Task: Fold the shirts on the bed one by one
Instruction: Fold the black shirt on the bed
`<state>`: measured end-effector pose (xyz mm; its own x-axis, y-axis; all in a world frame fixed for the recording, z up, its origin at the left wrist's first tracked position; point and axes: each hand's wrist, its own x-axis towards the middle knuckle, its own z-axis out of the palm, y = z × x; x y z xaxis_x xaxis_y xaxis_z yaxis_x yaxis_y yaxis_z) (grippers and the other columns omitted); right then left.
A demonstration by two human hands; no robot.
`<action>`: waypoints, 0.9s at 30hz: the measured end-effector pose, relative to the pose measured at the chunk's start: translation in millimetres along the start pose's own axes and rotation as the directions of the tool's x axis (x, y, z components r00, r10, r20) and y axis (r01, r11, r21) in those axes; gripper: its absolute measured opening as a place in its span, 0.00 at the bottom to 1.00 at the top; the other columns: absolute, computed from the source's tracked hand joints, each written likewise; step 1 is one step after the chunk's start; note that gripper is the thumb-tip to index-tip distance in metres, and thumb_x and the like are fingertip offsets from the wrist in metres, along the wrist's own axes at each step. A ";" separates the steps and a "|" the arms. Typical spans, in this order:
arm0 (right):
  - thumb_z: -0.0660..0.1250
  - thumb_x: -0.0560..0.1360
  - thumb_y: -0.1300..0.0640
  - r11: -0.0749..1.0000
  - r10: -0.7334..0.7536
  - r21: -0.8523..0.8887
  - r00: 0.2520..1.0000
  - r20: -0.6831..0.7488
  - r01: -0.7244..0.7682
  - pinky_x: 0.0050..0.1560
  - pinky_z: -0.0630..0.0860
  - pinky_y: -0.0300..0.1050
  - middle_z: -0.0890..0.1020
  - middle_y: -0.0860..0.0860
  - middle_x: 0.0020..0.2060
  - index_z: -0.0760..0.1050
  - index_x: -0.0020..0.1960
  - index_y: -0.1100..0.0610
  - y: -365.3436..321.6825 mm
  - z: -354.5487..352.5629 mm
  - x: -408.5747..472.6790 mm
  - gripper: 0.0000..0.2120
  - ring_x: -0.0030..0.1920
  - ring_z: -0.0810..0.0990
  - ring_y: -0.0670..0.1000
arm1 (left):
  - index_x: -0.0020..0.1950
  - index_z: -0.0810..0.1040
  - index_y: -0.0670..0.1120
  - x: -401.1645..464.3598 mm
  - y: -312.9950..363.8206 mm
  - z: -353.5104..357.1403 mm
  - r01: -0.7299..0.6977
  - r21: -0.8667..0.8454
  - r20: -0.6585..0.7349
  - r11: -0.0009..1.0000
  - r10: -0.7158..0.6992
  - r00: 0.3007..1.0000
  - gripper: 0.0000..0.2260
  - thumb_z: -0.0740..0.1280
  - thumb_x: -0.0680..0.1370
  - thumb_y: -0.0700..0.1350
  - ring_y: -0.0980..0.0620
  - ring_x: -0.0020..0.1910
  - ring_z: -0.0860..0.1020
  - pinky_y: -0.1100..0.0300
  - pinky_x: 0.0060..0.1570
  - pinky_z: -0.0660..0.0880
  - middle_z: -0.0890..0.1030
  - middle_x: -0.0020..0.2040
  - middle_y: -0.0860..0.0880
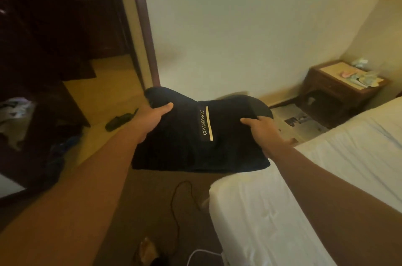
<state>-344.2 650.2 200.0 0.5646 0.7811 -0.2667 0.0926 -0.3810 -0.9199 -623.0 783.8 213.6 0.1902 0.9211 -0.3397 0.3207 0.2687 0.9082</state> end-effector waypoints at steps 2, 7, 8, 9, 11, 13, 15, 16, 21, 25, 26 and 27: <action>0.71 0.77 0.53 1.000 -0.011 0.000 1.000 0.030 0.011 0.39 0.76 0.43 0.85 0.55 0.47 0.80 0.54 0.60 -25.2 44.7 20.7 0.12 0.45 0.83 0.53 | 0.75 0.70 0.49 26.1 9.1 -39.7 -0.013 -0.020 -0.051 1.000 0.012 0.999 0.37 0.70 0.72 0.68 0.40 0.68 0.74 0.39 0.71 0.69 0.76 0.70 0.47; 0.72 0.76 0.51 0.998 -0.038 -0.036 0.993 0.113 0.042 0.45 0.80 0.48 0.85 0.55 0.47 0.79 0.55 0.61 -97.1 171.1 83.8 0.14 0.46 0.84 0.56 | 0.74 0.70 0.47 101.1 19.4 -152.4 0.020 -0.070 -0.141 0.997 -0.029 0.990 0.36 0.70 0.73 0.67 0.41 0.65 0.76 0.40 0.70 0.70 0.78 0.67 0.46; 0.72 0.76 0.51 0.998 -0.043 -0.046 0.991 0.129 0.049 0.45 0.80 0.48 0.85 0.55 0.47 0.79 0.55 0.61 -110.4 196.5 93.7 0.15 0.46 0.84 0.56 | 0.74 0.70 0.47 114.3 17.7 -174.9 0.019 -0.081 -0.151 0.997 -0.031 0.988 0.38 0.71 0.72 0.68 0.41 0.65 0.76 0.40 0.70 0.70 0.78 0.67 0.47; 0.72 0.76 0.51 0.997 -0.042 -0.058 0.989 0.141 0.051 0.46 0.81 0.49 0.85 0.56 0.46 0.79 0.55 0.61 -123.6 220.6 101.6 0.15 0.46 0.84 0.56 | 0.75 0.70 0.48 124.2 18.0 -196.2 0.022 -0.088 -0.162 0.996 -0.036 0.986 0.40 0.71 0.69 0.69 0.41 0.65 0.76 0.40 0.69 0.70 0.78 0.67 0.46; 0.71 0.76 0.51 0.995 -0.038 -0.080 0.983 0.177 0.053 0.46 0.80 0.48 0.84 0.55 0.45 0.78 0.54 0.61 -147.9 267.1 117.3 0.14 0.45 0.83 0.56 | 0.75 0.71 0.48 140.7 22.9 -238.3 0.024 -0.111 -0.202 0.994 -0.046 0.978 0.40 0.72 0.69 0.69 0.41 0.65 0.76 0.40 0.69 0.70 0.78 0.67 0.46; 0.70 0.77 0.50 0.994 -0.039 -0.095 0.975 0.218 0.061 0.43 0.77 0.46 0.83 0.54 0.46 0.77 0.54 0.60 -171.0 306.3 127.4 0.14 0.46 0.82 0.54 | 0.75 0.70 0.47 153.8 29.5 -276.5 0.021 -0.116 -0.231 0.993 -0.047 0.972 0.38 0.72 0.72 0.66 0.41 0.66 0.76 0.40 0.70 0.70 0.77 0.67 0.45; 0.70 0.78 0.49 0.992 -0.035 -0.107 0.962 0.270 0.066 0.42 0.76 0.46 0.84 0.55 0.48 0.77 0.55 0.60 -193.0 338.4 137.6 0.15 0.47 0.83 0.55 | 0.75 0.70 0.48 161.7 37.6 -311.8 0.021 -0.122 -0.227 0.992 -0.049 0.973 0.43 0.73 0.67 0.70 0.40 0.66 0.76 0.39 0.69 0.70 0.77 0.67 0.45; 0.70 0.78 0.49 0.992 -0.039 -0.105 0.954 0.299 0.073 0.41 0.77 0.46 0.84 0.56 0.48 0.77 0.56 0.61 -204.6 352.4 140.9 0.16 0.47 0.84 0.56 | 0.75 0.70 0.48 169.0 38.6 -329.8 0.013 -0.123 -0.237 0.992 -0.042 0.970 0.47 0.73 0.62 0.72 0.41 0.66 0.77 0.39 0.68 0.71 0.78 0.68 0.45; 0.68 0.78 0.42 0.995 -0.041 -0.067 0.912 0.409 0.075 0.56 0.79 0.53 0.85 0.56 0.50 0.78 0.59 0.59 -252.7 415.9 150.1 0.20 0.51 0.84 0.57 | 0.75 0.70 0.47 201.2 37.5 -403.6 -0.020 -0.092 -0.341 0.996 -0.013 0.940 0.54 0.71 0.57 0.77 0.42 0.65 0.78 0.41 0.66 0.74 0.78 0.68 0.46; 0.68 0.78 0.48 0.998 0.011 -0.056 0.845 0.534 0.023 0.44 0.75 0.48 0.84 0.56 0.51 0.77 0.58 0.56 -275.1 459.9 160.7 0.14 0.50 0.83 0.57 | 0.73 0.74 0.46 214.6 46.0 -435.5 -0.070 -0.074 -0.385 0.995 0.036 0.922 0.36 0.71 0.73 0.67 0.44 0.63 0.78 0.43 0.68 0.73 0.80 0.64 0.47; 0.68 0.78 0.51 0.997 0.000 -0.062 0.835 0.551 0.041 0.41 0.73 0.47 0.83 0.55 0.50 0.76 0.57 0.57 -278.5 470.9 166.6 0.12 0.49 0.82 0.55 | 0.72 0.75 0.47 223.0 45.4 -443.4 -0.072 -0.070 -0.397 0.995 0.039 0.917 0.32 0.71 0.74 0.65 0.44 0.62 0.79 0.43 0.68 0.72 0.80 0.63 0.47; 0.68 0.78 0.53 0.995 -0.020 -0.068 0.831 0.555 0.069 0.39 0.71 0.45 0.82 0.54 0.49 0.75 0.57 0.57 -281.8 480.9 172.9 0.11 0.48 0.81 0.54 | 0.71 0.75 0.47 232.6 44.9 -450.5 -0.074 -0.068 -0.412 0.995 0.039 0.910 0.31 0.71 0.75 0.64 0.45 0.62 0.79 0.42 0.68 0.73 0.81 0.62 0.48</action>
<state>-667.1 1130.5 274.9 0.0120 0.9317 -0.3631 0.1871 -0.3588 -0.9145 -982.3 1137.0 285.4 -0.1963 0.9652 -0.1731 0.2422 0.2188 0.9452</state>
